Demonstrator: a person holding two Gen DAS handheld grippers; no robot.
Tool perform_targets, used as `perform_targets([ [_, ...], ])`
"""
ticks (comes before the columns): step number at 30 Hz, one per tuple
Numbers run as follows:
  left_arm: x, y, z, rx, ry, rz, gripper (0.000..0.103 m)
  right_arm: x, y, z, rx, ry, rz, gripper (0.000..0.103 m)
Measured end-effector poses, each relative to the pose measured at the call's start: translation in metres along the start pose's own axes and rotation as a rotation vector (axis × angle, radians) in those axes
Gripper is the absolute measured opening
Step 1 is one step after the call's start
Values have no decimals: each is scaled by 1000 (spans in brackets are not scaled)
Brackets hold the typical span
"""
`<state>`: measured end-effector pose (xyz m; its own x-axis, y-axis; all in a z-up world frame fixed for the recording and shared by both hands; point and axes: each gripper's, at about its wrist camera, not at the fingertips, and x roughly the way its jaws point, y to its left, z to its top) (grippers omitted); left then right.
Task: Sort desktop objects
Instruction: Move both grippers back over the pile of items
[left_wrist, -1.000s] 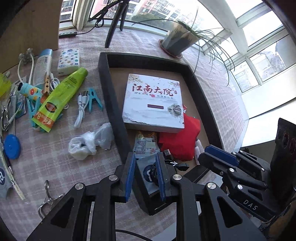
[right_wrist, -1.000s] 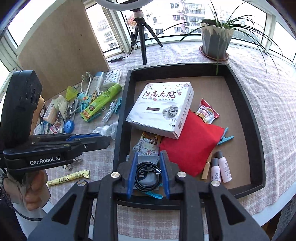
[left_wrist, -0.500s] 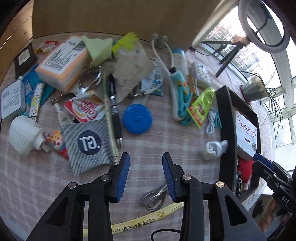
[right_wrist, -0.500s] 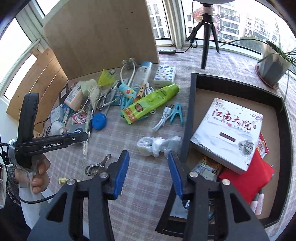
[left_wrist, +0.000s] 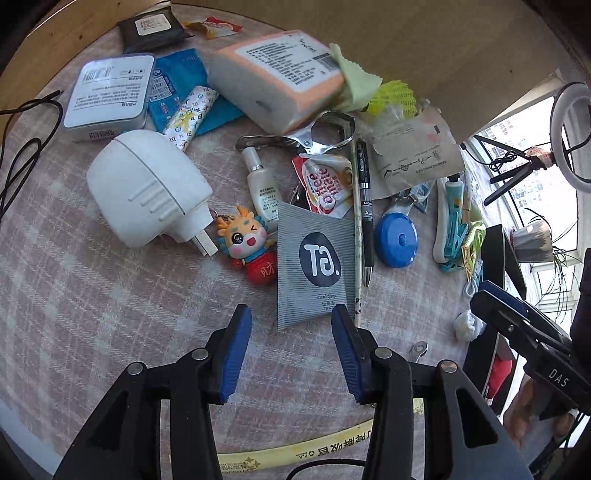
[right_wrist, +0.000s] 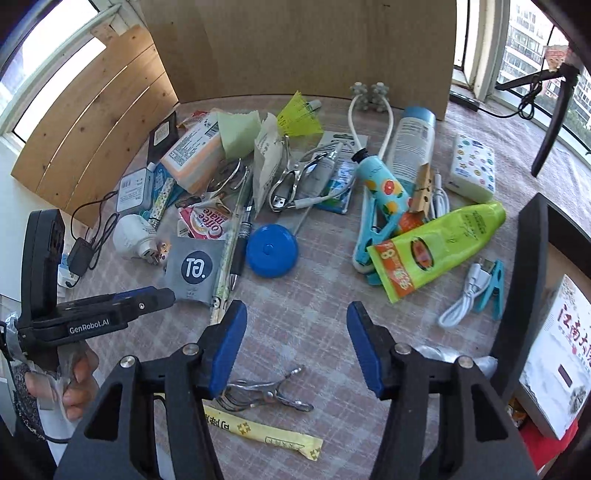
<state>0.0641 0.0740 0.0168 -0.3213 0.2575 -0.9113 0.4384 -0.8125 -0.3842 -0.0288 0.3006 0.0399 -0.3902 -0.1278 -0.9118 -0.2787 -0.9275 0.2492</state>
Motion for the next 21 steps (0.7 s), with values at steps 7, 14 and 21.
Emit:
perform_targets([
  [7, 9, -3, 3, -13, 1, -9, 43, 44, 7, 30, 65, 56, 16, 57],
  [14, 11, -10, 4, -9, 0, -52, 38, 68, 9, 43, 80, 91, -21, 57],
  [21, 14, -20, 4, 3, 4, -78, 31, 82, 17, 45, 68, 115, -56, 57],
])
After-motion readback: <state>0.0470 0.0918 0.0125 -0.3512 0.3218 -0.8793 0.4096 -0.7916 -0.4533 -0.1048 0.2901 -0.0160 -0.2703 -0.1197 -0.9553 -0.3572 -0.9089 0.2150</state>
